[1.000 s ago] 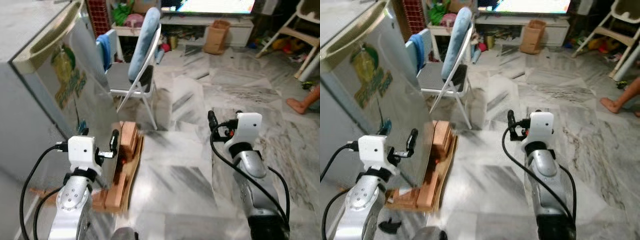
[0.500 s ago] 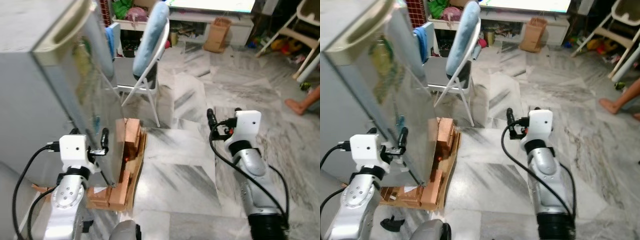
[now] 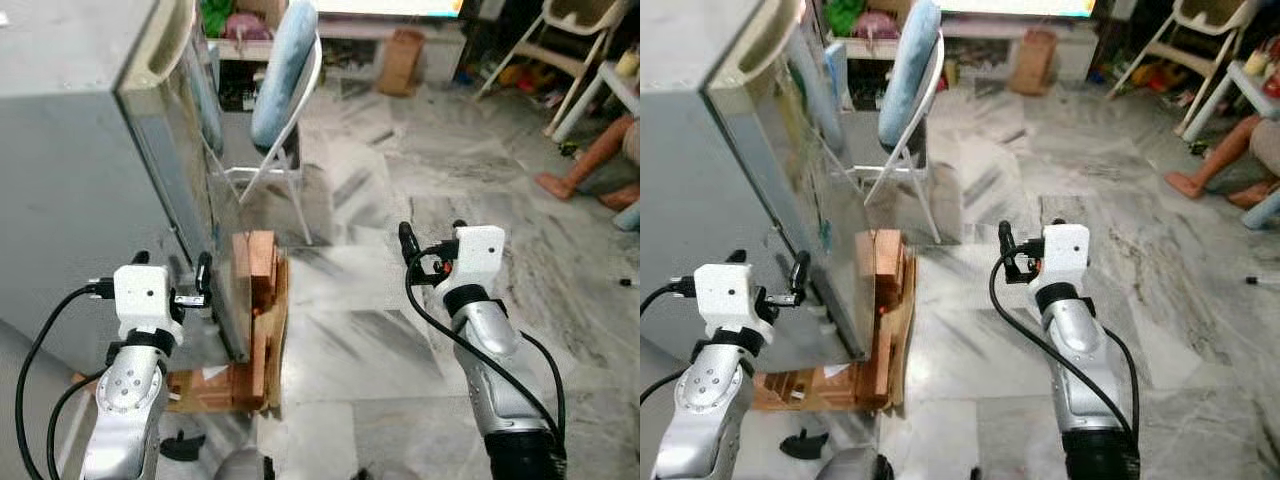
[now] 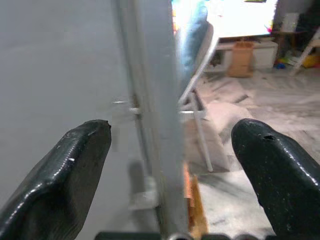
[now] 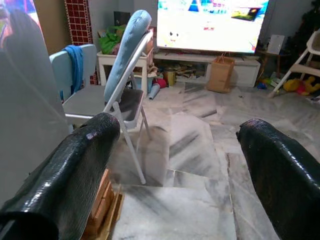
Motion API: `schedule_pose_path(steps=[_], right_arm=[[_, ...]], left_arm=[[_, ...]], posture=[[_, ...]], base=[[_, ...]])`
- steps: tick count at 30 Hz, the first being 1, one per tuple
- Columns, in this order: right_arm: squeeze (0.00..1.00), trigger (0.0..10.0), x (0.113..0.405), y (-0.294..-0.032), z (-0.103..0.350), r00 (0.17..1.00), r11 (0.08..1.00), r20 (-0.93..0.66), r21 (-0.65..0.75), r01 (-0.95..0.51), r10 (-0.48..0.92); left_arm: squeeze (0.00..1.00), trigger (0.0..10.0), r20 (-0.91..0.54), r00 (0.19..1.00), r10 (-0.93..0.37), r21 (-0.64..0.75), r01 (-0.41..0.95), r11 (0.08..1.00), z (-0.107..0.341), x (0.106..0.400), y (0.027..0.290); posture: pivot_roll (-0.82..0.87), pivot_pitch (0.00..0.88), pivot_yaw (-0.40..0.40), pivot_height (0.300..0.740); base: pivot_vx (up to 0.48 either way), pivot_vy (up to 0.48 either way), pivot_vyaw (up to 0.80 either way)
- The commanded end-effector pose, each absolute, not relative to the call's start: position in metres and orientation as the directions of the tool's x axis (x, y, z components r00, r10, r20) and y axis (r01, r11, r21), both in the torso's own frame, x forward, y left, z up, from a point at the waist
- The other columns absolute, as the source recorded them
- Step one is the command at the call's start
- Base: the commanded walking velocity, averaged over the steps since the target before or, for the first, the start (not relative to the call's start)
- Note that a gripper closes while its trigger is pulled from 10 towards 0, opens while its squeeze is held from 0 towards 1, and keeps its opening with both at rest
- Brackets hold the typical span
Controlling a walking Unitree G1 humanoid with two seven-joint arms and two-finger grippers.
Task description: Restocking fridge
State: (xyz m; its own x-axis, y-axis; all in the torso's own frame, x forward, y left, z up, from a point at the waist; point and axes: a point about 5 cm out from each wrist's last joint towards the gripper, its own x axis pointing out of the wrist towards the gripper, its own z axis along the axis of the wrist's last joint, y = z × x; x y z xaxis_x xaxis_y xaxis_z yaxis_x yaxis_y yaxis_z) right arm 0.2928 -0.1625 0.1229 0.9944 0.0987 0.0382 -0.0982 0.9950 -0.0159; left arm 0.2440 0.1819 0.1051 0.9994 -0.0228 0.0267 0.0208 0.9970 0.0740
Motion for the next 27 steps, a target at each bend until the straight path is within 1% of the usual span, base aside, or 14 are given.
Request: schedule_pose_path(steps=[1, 6, 7, 9, 11, 16, 18, 19, 27], right_arm=[[0.0, 10.0, 0.293, -0.165, 0.124, 0.996, 0.996, 0.044, -0.02, -0.082, 0.083], [0.0, 10.0, 0.292, -0.164, 0.124, 0.996, 0.997, 0.043, -0.018, -0.079, 0.08], [0.0, 10.0, 0.29, -0.164, 0.124, 0.996, 0.997, 0.044, -0.016, -0.078, 0.079], [0.0, 10.0, 0.29, -0.164, 0.124, 0.996, 0.997, 0.045, -0.015, -0.077, 0.078], [0.0, 10.0, 0.288, -0.164, 0.125, 0.996, 0.997, 0.047, -0.015, -0.074, 0.074], [0.0, 10.0, 0.282, -0.165, 0.129, 0.996, 0.997, 0.048, -0.015, -0.072, 0.073], [0.0, 10.0, 0.277, -0.163, 0.129, 0.995, 0.996, 0.04, -0.016, -0.091, 0.092], [0.0, 10.0, 0.269, -0.163, 0.129, 0.993, 0.994, 0.035, -0.022, -0.109, 0.11], [0.0, 10.0, 0.241, -0.166, 0.122, 0.99, 0.989, -0.014, -0.034, -0.142, 0.141]], left_arm=[[0.0, 10.0, 0.026, 0.997, -0.068, 0.06, 0.066, 0.996, 0.106, 0.248, 0.173], [0.0, 10.0, 0.034, 0.994, -0.107, 0.044, 0.106, 0.993, 0.109, 0.257, 0.167], [0.0, 10.0, 0.045, 0.993, -0.11, 0.052, 0.108, 0.993, 0.112, 0.264, 0.165], [0.0, 10.0, 0.05, 0.993, -0.111, 0.058, 0.108, 0.992, 0.113, 0.269, 0.165], [0.0, 10.0, 0.054, 0.995, -0.088, 0.065, 0.084, 0.994, 0.114, 0.278, 0.168], [0.0, 10.0, 0.034, 0.999, -0.01, 0.017, 0.009, 1.0, 0.112, 0.296, 0.179], [0.0, 10.0, 0.029, 1.0, -0.013, 0.022, 0.012, 1.0, 0.111, 0.303, 0.18], [0.0, 10.0, 0.026, 1.0, -0.015, 0.024, 0.014, 1.0, 0.112, 0.313, 0.18], [0.0, 10.0, 0.032, 0.999, -0.027, 0.03, 0.026, 0.999, 0.119, 0.34, 0.178]], posture=[[0.07, 0.078, -0.008, 0.74], [0.06, 0.081, -0.005, 0.74], [0.05, 0.088, 0.002, 0.74], [0.05, 0.088, 0.002, 0.74], [0.04, 0.095, 0.007, 0.74], [0.0, 0.116, 0.002, 0.74], [-0.01, 0.124, 0.002, 0.74], [-0.02, 0.134, 0.004, 0.74], [-0.06, 0.149, 0.023, 0.74]], base=[[0.0, 0.0, 0.0], [0.0, 0.0, 0.0], [0.0, 0.0, 0.0], [0.0, 0.0, 0.0], [0.0, 0.0, 0.0], [0.0, 0.0, 0.0], [0.0, 0.0, 0.0], [0.0, 0.0, 0.0], [0.0, 0.0, 0.0]])
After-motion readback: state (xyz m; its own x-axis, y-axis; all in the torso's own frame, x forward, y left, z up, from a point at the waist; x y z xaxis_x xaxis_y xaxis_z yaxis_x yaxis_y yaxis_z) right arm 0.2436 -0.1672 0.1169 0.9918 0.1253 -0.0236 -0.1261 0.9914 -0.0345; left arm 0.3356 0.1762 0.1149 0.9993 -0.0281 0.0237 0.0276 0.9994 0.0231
